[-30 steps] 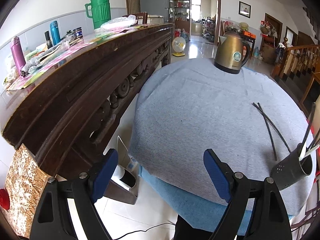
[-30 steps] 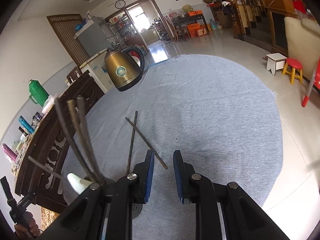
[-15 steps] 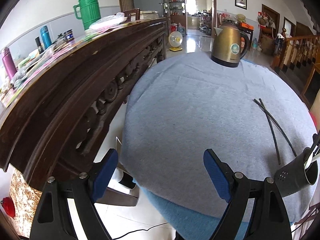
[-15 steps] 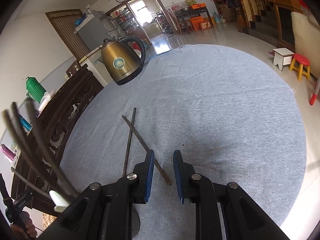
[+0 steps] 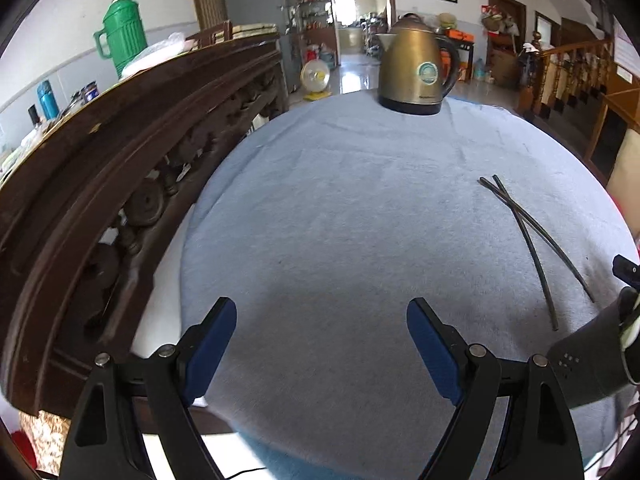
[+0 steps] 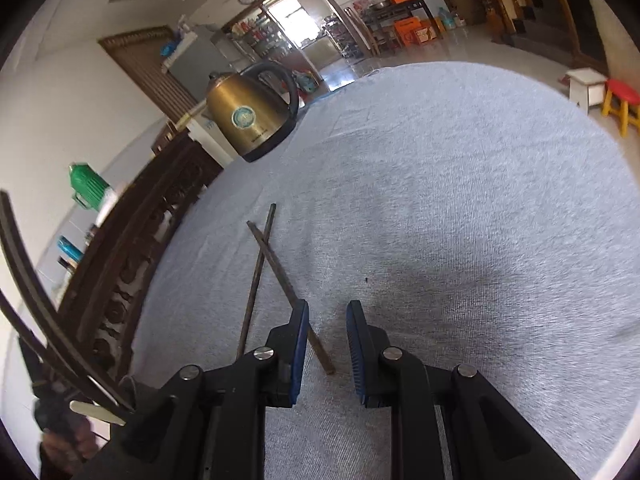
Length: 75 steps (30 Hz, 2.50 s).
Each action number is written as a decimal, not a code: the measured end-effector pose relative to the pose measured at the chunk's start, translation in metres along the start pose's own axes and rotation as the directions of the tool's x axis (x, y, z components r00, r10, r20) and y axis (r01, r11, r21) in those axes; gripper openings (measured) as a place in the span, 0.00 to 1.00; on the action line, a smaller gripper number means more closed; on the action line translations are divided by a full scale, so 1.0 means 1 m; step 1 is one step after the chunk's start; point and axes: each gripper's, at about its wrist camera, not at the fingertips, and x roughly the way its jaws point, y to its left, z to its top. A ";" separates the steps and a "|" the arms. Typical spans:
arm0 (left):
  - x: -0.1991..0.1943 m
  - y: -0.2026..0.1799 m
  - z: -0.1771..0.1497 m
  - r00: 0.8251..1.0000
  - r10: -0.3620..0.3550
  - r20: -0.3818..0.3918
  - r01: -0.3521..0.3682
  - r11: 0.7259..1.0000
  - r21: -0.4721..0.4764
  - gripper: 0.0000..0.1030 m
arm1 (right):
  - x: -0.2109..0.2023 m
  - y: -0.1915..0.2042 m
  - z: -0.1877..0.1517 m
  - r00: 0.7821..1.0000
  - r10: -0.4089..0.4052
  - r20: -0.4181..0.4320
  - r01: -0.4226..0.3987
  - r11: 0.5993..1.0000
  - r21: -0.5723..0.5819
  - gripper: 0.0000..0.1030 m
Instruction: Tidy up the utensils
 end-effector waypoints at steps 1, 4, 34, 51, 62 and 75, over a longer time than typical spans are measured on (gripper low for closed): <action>0.004 -0.003 0.000 1.000 -0.006 -0.008 0.006 1.000 0.001 0.85 | 0.002 -0.005 0.000 1.000 0.004 0.006 -0.004 1.000 0.016 0.21; 0.011 -0.013 0.001 0.999 -0.014 -0.050 0.014 1.000 -0.011 0.85 | 0.003 -0.006 0.003 1.000 0.004 0.031 -0.005 1.000 0.023 0.21; 0.050 -0.034 0.064 0.994 -0.031 -0.104 0.030 1.000 -0.007 0.85 | 0.204 0.133 0.090 0.935 -0.045 -0.353 -0.138 0.868 -0.477 0.21; 0.071 -0.047 0.085 0.996 -0.042 -0.079 0.047 0.997 0.063 0.85 | 0.193 0.123 0.096 0.971 -0.056 -0.233 -0.062 0.881 -0.470 0.07; 0.122 -0.107 0.130 0.935 -0.283 -0.212 0.325 0.925 0.199 0.85 | 0.152 0.042 0.121 0.973 -0.099 -0.206 0.053 0.975 -0.217 0.07; 0.166 -0.190 0.157 0.854 -0.382 -0.352 0.480 0.839 0.255 0.73 | 0.142 0.016 0.104 0.936 -0.204 -0.286 0.161 0.973 -0.165 0.07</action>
